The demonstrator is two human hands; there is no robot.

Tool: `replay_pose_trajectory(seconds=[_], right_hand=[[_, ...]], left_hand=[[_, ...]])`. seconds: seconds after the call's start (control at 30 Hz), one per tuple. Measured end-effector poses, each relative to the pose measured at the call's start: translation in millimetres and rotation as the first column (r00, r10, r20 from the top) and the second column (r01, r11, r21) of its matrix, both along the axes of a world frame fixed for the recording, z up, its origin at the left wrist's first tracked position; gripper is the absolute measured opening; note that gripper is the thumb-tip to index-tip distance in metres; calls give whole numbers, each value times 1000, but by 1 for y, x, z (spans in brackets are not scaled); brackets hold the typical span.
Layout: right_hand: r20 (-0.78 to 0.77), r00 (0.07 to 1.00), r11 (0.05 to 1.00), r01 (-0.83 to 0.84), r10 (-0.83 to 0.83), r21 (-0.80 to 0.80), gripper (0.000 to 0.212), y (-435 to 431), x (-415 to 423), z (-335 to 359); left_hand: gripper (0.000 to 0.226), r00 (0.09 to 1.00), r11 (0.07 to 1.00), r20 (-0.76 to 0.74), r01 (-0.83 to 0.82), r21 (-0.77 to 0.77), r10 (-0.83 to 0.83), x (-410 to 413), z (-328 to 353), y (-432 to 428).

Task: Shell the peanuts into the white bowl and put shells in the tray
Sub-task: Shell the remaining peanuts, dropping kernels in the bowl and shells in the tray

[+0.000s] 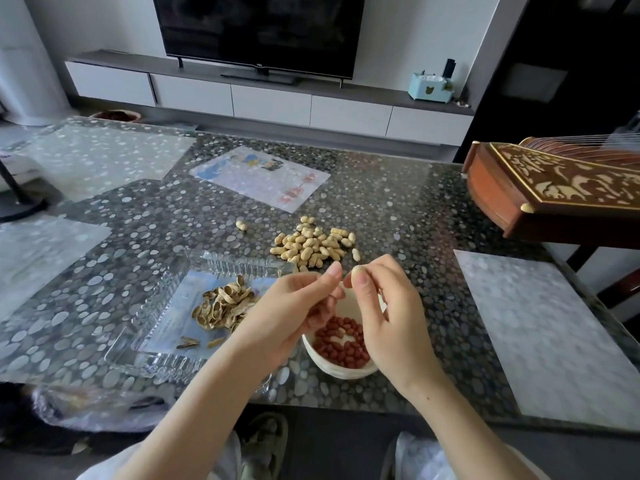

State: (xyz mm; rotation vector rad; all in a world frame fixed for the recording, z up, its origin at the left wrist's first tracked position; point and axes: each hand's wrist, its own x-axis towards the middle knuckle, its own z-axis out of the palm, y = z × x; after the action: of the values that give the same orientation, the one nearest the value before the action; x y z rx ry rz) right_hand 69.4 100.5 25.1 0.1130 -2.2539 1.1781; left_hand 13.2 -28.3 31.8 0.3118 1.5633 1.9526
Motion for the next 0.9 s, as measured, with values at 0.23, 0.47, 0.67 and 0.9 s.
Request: replay_pose_trajectory(seconds=[0.23,0.47,0.67,0.9], right_hand=[[-3,1000,998,-1,1,58,23,4,-1,-4],[-97,994,969,-20,45,244,31,11,-1,-3],[-47,998,987,-44,51,153,31,10,1,-2],[98,987,991,-125,130,-51,27,10,4,-1]], left_hand=[[50,967,990,-248,-88,-106,60,0,1,-1],[31,989,991,74,127,44,-130,0,5,-2],[25,956,974,227,148,174,-186,0,7,-2],[22,925,963,307,160,217,-223,1,6,-1]])
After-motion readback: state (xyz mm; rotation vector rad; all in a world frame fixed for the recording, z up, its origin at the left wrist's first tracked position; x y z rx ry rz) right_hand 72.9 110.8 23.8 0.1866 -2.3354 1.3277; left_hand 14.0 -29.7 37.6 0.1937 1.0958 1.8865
